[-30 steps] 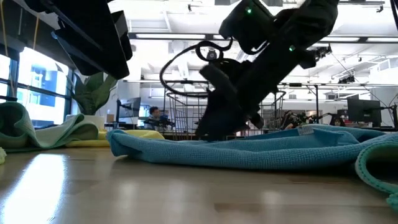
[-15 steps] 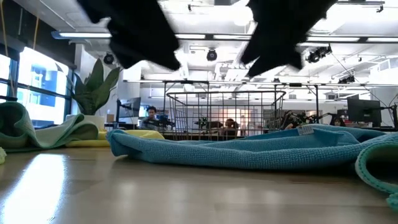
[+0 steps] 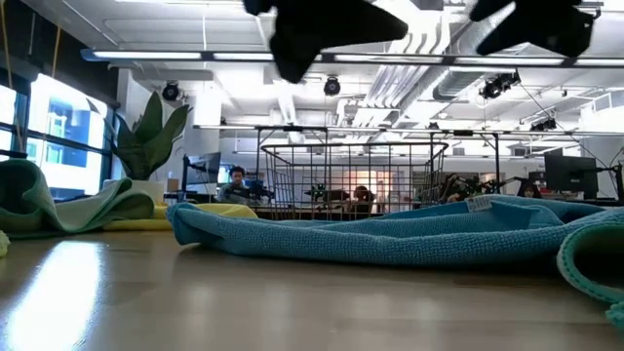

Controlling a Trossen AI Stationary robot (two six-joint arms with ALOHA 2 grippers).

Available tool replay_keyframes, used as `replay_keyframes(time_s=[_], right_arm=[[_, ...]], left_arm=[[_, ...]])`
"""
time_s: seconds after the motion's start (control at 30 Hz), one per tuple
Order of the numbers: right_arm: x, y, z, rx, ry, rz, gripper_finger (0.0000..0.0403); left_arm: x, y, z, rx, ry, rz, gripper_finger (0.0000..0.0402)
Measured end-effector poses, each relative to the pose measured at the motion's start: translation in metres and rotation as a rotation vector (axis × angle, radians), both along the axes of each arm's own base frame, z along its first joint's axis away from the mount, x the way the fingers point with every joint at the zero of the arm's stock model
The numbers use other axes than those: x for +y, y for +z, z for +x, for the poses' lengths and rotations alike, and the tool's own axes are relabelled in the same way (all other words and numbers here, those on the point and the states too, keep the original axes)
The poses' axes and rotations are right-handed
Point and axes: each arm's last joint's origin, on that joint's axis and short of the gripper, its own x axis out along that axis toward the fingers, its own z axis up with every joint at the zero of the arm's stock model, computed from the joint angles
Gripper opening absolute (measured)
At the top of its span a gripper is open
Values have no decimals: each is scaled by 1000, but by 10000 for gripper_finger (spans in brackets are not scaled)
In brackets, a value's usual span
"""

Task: Fold microfiber towels
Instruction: Fold the bottom blue microfiber cloth

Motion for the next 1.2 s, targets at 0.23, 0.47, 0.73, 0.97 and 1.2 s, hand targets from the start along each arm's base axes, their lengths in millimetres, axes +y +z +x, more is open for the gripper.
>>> replay_keyframes(time_s=[0.23, 0.47, 0.73, 0.97, 1.2], right_arm=[[9, -2, -9, 10, -3, 17, 165], [9, -3, -10, 21, -3, 11, 165], [8, -4, -11, 28, -12, -2, 165], [7, -4, -11, 34, -13, -7, 165], [7, -4, -11, 28, -22, -14, 165]], left_arm=[[-14, -28, 21, -152, -129, 181, 228], [-30, -45, 46, -145, -55, 369, 229], [-41, -62, 74, -99, -34, 408, 229], [-36, -76, 84, -14, -11, 422, 219], [-24, -84, 89, 2, 13, 366, 208]])
